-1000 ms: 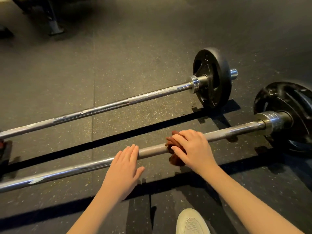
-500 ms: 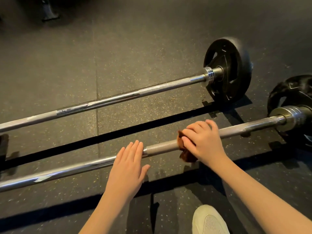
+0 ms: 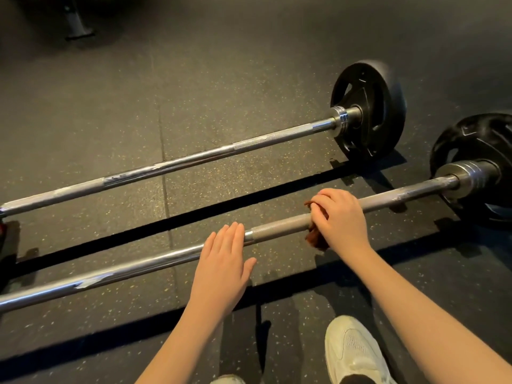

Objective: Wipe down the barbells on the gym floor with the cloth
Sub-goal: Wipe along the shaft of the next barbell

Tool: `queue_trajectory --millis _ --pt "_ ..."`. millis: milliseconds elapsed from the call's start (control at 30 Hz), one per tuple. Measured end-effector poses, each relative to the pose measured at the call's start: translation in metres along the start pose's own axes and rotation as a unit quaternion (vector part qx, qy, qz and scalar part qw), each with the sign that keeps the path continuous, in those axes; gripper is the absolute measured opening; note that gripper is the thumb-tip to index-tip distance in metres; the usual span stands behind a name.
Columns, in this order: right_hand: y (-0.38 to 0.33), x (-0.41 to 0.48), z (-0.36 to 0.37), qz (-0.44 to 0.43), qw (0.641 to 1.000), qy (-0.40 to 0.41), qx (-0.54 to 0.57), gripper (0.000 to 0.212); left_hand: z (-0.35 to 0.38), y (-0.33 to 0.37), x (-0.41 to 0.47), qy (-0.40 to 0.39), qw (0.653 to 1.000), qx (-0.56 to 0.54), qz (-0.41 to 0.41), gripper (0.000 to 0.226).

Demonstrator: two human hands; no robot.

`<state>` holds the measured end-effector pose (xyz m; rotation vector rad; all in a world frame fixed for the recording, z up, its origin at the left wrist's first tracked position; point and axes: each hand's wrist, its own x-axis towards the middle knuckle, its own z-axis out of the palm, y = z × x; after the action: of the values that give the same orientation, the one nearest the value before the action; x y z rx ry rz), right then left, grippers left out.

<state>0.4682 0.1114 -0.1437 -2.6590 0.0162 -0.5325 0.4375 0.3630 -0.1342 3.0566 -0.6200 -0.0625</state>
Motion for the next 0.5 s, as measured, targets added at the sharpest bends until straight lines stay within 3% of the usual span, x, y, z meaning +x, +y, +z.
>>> queue_trajectory --millis 133,267,367,433,500 --pt "-0.034 -0.008 0.015 0.106 0.993 0.047 -0.002 0.038 0.002 0.001 0.000 -0.002 1.000 0.014 0.005 0.069" --pt "-0.070 -0.019 0.027 -0.020 0.999 -0.046 0.000 0.036 0.005 -0.005 0.000 0.002 1.000 0.009 0.012 0.067" --pt "-0.046 -0.010 0.013 -0.087 0.990 -0.106 -0.019 0.037 0.004 -0.009 0.000 -0.001 1.000 0.004 0.023 0.065" --pt "-0.022 -0.004 0.001 -0.052 0.994 -0.091 -0.042 0.041 0.002 -0.013 -0.002 0.009 1.000 0.002 0.011 0.065" --pt "-0.015 -0.003 -0.003 0.045 0.998 -0.039 -0.033 0.043 0.002 -0.019 -0.007 0.023 1.000 0.005 0.006 0.064"
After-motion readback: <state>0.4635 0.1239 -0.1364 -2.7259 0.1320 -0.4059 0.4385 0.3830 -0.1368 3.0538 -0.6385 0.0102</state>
